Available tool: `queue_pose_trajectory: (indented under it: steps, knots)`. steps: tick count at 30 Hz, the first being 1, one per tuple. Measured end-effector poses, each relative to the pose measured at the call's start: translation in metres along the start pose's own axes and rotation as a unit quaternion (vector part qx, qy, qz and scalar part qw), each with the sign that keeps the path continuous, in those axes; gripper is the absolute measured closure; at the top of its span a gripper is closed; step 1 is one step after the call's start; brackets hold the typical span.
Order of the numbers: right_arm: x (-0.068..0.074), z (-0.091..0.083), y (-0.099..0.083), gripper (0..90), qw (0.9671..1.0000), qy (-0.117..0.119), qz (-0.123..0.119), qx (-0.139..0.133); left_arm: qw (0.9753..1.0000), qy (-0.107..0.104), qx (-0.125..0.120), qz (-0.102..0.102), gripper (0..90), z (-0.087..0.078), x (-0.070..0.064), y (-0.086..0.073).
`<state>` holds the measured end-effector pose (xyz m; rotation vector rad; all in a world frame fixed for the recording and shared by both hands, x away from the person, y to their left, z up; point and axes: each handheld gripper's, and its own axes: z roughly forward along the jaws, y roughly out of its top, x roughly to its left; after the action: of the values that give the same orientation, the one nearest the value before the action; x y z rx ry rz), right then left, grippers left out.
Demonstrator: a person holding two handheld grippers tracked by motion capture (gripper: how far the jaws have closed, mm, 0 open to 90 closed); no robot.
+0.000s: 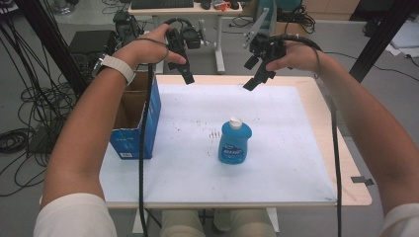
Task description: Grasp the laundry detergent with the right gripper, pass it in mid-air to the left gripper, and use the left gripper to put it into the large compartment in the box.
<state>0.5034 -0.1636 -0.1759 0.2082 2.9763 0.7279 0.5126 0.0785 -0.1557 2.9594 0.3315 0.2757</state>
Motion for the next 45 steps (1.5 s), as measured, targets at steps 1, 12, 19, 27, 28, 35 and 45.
queue_pose_trajectory:
  steps: [1, 12, 19, 27, 28, 35, 45]
  knots:
    - [0.000, 0.000, 0.000, 8.5, 1.0000, 0.000, 0.000, 0.000, 1.0000, 0.000, 0.000, 0.000, 10.8, 0.000, 0.000, 0.000]
    - [0.005, -0.002, 0.004, 7.3, 0.9999, -0.014, -0.005, 0.004, 1.0000, -0.002, 0.005, 0.001, 10.7, 0.000, 0.000, 0.002]
    - [0.006, -0.008, 0.004, 4.8, 0.9999, -0.010, -0.003, 0.007, 1.0000, 0.001, 0.003, 0.000, 11.0, -0.002, -0.002, 0.001]
    - [0.010, -0.011, 0.005, 6.5, 1.0000, -0.003, 0.008, -0.002, 1.0000, 0.003, 0.003, 0.000, 11.2, -0.004, -0.003, 0.000]
    - [0.010, -0.011, 0.004, 6.6, 1.0000, -0.003, 0.005, -0.002, 1.0000, 0.003, 0.001, 0.001, 11.3, -0.004, -0.003, 0.000]
    - [0.017, -0.015, 0.004, 7.4, 1.0000, -0.002, 0.000, -0.007, 1.0000, 0.003, 0.001, 0.001, 11.3, -0.004, -0.004, -0.001]
    - [0.036, -0.018, -0.001, 6.6, 0.9996, 0.005, -0.008, -0.025, 1.0000, 0.004, 0.002, 0.002, 11.3, -0.004, -0.005, -0.002]
